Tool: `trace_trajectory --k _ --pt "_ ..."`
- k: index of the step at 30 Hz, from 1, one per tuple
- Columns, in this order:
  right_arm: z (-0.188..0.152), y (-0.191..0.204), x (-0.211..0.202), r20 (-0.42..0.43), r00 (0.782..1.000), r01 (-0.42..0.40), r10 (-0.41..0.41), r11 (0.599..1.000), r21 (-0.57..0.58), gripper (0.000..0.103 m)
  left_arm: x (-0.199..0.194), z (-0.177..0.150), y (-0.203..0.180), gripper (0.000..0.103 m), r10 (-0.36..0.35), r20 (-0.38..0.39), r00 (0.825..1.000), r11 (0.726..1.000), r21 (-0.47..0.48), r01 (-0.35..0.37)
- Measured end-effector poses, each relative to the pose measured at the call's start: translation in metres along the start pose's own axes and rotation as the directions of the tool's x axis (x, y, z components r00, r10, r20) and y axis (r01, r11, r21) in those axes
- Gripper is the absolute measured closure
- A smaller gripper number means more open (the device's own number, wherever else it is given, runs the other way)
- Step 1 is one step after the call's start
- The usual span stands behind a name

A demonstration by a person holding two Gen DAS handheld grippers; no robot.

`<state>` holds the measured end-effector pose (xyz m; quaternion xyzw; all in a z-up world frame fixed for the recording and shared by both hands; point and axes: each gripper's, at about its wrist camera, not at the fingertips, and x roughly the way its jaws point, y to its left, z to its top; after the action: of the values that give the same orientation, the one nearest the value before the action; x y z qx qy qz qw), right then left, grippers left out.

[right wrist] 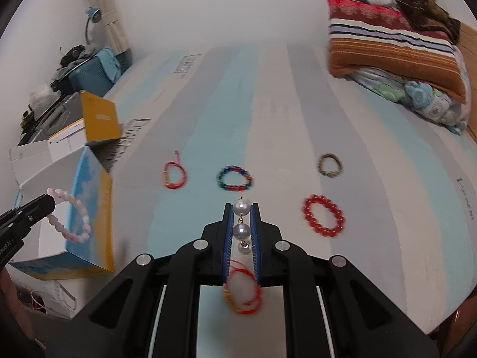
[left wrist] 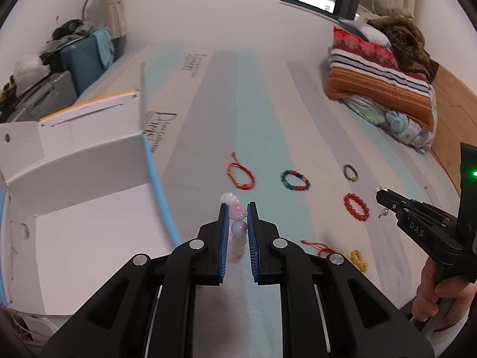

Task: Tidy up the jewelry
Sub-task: 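Carry the pearl string and white bead bracelet with both tools into the white box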

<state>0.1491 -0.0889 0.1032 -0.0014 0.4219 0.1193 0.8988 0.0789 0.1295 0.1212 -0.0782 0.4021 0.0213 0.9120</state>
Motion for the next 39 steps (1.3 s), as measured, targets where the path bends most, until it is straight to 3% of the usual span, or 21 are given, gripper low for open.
trace_trajectory --k 11,22,29,33,39 --pt "0.021 0.103 -0.007 0.024 0.996 -0.081 0.083 0.991 -0.102 0.092 -0.040 0.004 0.082 0.091 0.082 0.040 0.996 0.993 -0.090 -0.078" --pt "0.012 0.228 0.001 -0.020 0.979 -0.201 0.202 0.951 -0.237 0.092 -0.063 -0.014 0.169 0.091 0.188 0.001 0.982 0.966 -0.179 -0.185" --pt "-0.003 0.290 0.030 -0.129 0.961 -0.271 0.243 0.915 -0.298 0.092 -0.054 -0.026 0.219 0.091 0.235 -0.072 0.969 0.946 -0.214 -0.245" --pt "-0.006 0.317 0.058 -0.207 0.951 -0.290 0.231 0.900 -0.325 0.092 -0.037 -0.030 0.239 0.091 0.236 -0.139 0.962 0.939 -0.222 -0.262" --pt "-0.009 0.343 0.108 -0.358 0.916 -0.305 0.181 0.894 -0.328 0.092 -0.004 -0.035 0.269 0.091 0.213 -0.256 0.943 0.932 -0.236 -0.274"
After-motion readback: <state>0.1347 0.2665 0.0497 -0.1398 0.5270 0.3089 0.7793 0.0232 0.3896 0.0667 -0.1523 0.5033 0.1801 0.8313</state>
